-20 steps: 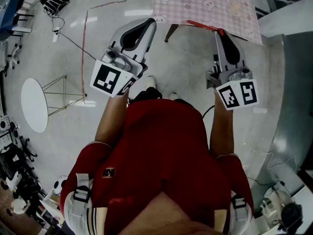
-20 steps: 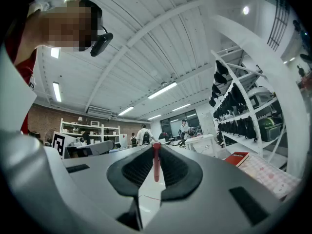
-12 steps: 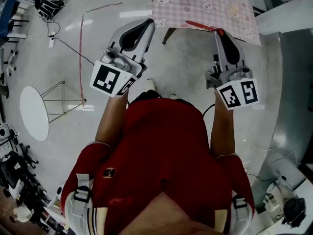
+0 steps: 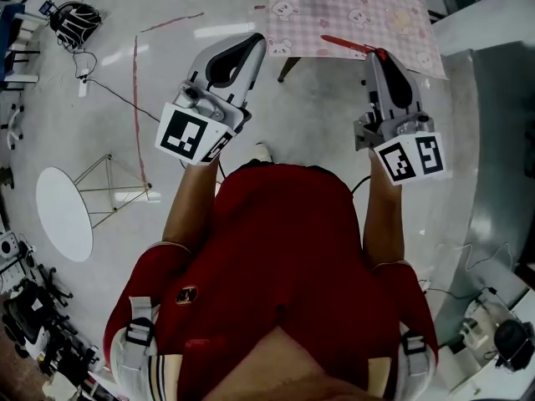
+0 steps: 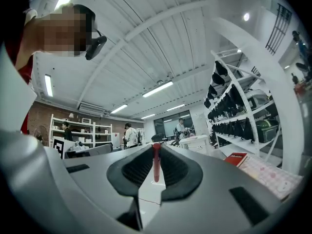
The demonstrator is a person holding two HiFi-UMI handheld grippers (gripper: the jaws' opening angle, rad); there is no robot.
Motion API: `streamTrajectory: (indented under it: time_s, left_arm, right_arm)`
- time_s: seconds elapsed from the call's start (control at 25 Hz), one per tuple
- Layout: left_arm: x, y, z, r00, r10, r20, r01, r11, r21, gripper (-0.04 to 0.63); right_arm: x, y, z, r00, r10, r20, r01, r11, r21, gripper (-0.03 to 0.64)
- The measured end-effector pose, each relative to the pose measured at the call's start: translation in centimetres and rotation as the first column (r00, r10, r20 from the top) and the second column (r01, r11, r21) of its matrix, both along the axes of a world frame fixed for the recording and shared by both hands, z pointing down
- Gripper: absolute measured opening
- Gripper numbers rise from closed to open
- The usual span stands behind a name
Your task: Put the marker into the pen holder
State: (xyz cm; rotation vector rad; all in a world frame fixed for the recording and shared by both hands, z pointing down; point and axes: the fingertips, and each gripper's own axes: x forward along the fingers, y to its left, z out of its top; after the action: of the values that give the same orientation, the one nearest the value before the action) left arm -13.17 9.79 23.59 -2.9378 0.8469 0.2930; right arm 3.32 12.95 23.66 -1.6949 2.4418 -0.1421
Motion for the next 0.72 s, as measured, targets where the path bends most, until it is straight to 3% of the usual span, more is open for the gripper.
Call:
streamTrajectory:
  time_s: [0.72]
  left_arm:
    - [-4.9,-5.8,0.9,0.999,0.026,-0.043,-0.027,0.999,-0.018,0.006]
  right_arm:
    - [-3.9,-4.8,0.2,0.997,0.062,-0.035,-0.063,0.998,-0.012,0.044]
